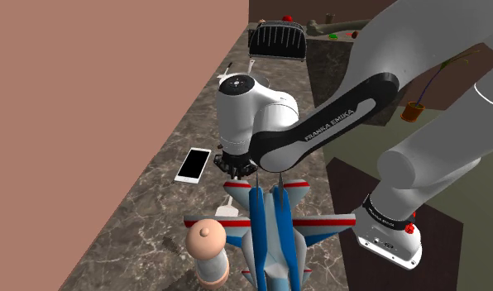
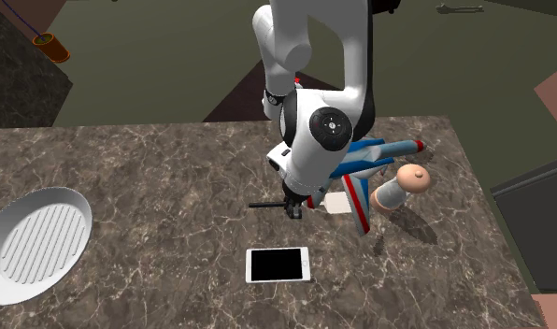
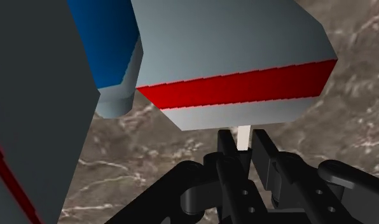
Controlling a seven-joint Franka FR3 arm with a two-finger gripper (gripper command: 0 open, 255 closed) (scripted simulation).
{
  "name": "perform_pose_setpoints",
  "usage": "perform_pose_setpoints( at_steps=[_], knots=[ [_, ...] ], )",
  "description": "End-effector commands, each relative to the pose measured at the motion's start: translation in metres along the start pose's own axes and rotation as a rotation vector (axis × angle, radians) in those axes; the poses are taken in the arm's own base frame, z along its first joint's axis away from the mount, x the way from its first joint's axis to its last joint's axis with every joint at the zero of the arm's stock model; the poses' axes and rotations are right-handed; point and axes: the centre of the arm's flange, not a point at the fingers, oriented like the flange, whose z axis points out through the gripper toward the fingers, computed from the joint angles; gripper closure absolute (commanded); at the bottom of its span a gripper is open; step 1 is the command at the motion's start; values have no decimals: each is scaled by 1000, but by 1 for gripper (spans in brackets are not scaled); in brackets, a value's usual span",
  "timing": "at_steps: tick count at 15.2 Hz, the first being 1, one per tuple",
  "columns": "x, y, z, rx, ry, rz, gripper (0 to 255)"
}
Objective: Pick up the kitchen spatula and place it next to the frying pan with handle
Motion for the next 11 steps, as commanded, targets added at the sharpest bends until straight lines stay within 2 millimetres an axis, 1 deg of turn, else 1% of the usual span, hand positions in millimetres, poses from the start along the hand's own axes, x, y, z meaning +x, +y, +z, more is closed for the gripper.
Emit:
perform_pose_setpoints(
  at_steps=[1, 6, 11],
  knots=[
    [0, 0, 0, 0, 0, 0, 255],
    [0, 0, 0, 0, 0, 0, 255],
    [4, -1, -26, 0, 0, 0, 255]
  ],
)
